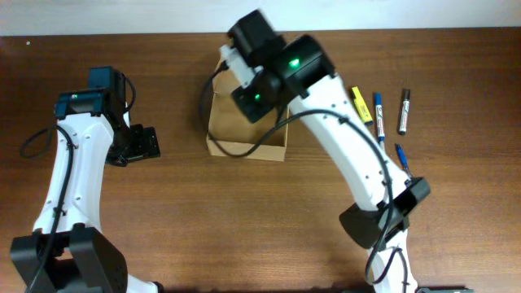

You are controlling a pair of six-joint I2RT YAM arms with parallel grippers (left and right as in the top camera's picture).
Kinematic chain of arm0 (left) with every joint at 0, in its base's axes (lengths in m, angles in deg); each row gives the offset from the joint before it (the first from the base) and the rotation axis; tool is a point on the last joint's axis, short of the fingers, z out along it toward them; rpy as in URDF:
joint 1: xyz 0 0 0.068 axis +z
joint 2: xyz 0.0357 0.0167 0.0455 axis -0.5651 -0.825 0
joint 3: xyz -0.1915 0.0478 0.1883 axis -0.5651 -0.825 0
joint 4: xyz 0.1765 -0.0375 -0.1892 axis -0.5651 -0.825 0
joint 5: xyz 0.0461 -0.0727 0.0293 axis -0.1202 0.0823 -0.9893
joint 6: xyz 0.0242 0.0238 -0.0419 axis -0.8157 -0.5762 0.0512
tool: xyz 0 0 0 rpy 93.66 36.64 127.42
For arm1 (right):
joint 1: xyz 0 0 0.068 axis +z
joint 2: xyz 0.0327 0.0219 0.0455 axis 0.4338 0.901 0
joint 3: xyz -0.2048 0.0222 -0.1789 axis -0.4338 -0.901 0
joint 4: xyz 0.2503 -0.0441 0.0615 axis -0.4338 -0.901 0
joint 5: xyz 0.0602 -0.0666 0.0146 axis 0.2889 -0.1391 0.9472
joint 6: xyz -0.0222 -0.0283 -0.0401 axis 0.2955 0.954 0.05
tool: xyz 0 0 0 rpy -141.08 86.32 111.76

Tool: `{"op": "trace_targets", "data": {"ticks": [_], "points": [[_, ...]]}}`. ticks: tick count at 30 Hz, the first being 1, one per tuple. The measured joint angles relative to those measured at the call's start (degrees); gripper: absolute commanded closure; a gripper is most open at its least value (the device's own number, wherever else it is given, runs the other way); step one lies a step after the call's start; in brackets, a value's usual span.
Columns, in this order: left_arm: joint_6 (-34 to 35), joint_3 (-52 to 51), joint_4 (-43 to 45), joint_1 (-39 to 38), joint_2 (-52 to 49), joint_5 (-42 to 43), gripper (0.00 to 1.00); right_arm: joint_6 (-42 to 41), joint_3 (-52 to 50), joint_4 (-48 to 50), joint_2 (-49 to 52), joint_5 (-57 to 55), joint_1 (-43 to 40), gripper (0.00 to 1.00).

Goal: Pack container
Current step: 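Carry the tape roll with the right gripper into the box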

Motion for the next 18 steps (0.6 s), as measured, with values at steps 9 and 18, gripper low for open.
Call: {"op": "trace_targets", "data": {"ticks": [9,18], "points": [[0.02,0.00,0.00,0.00,0.00,0.00,0.00,1.20,0.04,1.05,7.74,-0.94,0.04,0.96],[0.00,0.00,0.00,0.00,0.00,0.00,0.00,1.09,0.04,0.22,13.73,-0.94,-2.91,0.96]]}}
